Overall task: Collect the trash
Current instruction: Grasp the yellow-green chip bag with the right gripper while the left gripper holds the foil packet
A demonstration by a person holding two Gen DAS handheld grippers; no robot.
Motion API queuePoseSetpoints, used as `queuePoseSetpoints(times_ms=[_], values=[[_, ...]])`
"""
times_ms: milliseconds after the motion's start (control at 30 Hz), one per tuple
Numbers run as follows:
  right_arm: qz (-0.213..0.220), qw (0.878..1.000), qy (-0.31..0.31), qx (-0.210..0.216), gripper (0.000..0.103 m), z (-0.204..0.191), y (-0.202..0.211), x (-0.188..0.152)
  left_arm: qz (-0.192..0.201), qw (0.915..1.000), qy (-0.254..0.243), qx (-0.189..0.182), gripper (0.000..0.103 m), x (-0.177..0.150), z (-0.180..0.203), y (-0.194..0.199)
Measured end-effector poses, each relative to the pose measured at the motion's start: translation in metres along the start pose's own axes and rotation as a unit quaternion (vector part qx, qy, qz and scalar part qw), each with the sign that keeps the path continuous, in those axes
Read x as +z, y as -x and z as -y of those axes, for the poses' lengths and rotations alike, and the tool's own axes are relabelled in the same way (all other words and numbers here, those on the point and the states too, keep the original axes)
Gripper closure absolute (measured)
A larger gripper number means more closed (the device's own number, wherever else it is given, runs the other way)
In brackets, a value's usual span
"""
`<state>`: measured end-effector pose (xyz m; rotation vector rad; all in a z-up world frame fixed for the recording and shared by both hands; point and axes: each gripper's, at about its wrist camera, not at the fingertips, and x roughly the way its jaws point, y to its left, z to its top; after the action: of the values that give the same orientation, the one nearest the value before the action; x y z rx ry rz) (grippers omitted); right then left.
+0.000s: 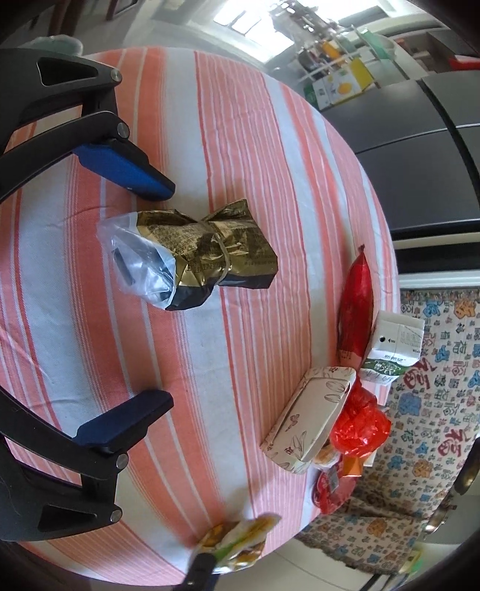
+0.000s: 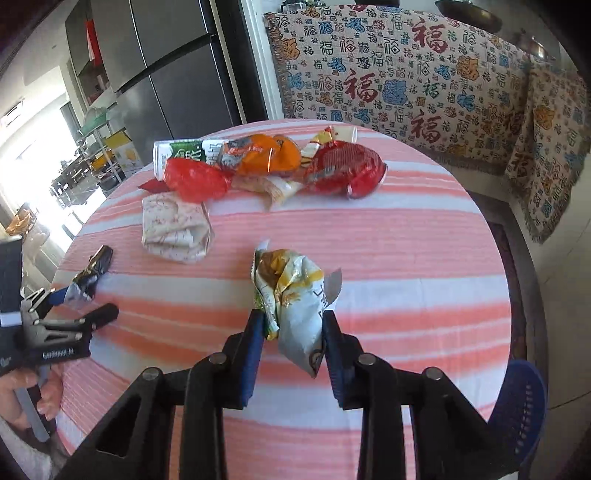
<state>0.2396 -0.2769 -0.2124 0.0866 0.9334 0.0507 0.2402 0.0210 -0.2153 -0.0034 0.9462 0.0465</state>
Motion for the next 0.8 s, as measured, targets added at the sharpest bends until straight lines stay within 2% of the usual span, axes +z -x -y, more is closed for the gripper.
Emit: queuePoseSetpoints(times_ms=[67, 133, 167, 300, 400, 467, 533, 600, 700, 800], values=[[-0.005, 1.0, 0.002, 0.018, 0.063, -0.004, 0.006, -0.014, -0.003, 1.0, 0.001, -0.001, 0.001, -0.002, -0.002, 0.002], [-0.011, 0.999, 0.007, 0.045, 0.038, -0.008, 0.01, -0.02, -0.008, 0.9999, -0.002, -0.008, 0.002, -0.006, -0.006, 0.006], [-0.01, 0.998, 0.01, 0.055, 0.035, -0.008, 0.013, -0.019, -0.011, 0.9998, -0.004, -0.013, 0.002, -0.007, -0.008, 0.008], [-0.01, 0.998, 0.045, 0.033, 0.033, -0.011, 0.02, -0.008, -0.008, 0.9991, 0.0, -0.041, 0.002, -0.009, -0.022, 0.021], [-0.028, 0.997, 0.063, 0.017, 0.031, -0.014, 0.021, -0.001, -0.001, 0.9965, 0.025, -0.079, 0.002, -0.005, -0.038, 0.028], [-0.041, 0.997, 0.059, 0.013, 0.031, -0.013, 0.017, 0.003, -0.007, 0.993, 0.042, -0.11, 0.002, -0.003, -0.046, 0.026], [-0.059, 0.997, 0.05, 0.015, 0.031, -0.012, 0.012, 0.005, -0.011, 0.9913, 0.05, -0.122, 0.002, 0.001, -0.047, 0.021], [-0.07, 0.997, 0.039, 0.009, 0.031, -0.012, 0.006, 0.007, -0.012, 0.9928, 0.044, -0.111, 0.002, 0.007, -0.043, 0.015], [-0.073, 0.997, 0.034, 0.01, 0.031, -0.017, 0.002, 0.011, -0.015, 0.997, 0.03, -0.07, 0.003, 0.016, -0.033, 0.005], [-0.076, 0.997, 0.031, 0.004, 0.031, -0.02, -0.003, 0.015, -0.018, 0.9981, 0.028, -0.051, 0.009, 0.02, -0.032, 0.002]])
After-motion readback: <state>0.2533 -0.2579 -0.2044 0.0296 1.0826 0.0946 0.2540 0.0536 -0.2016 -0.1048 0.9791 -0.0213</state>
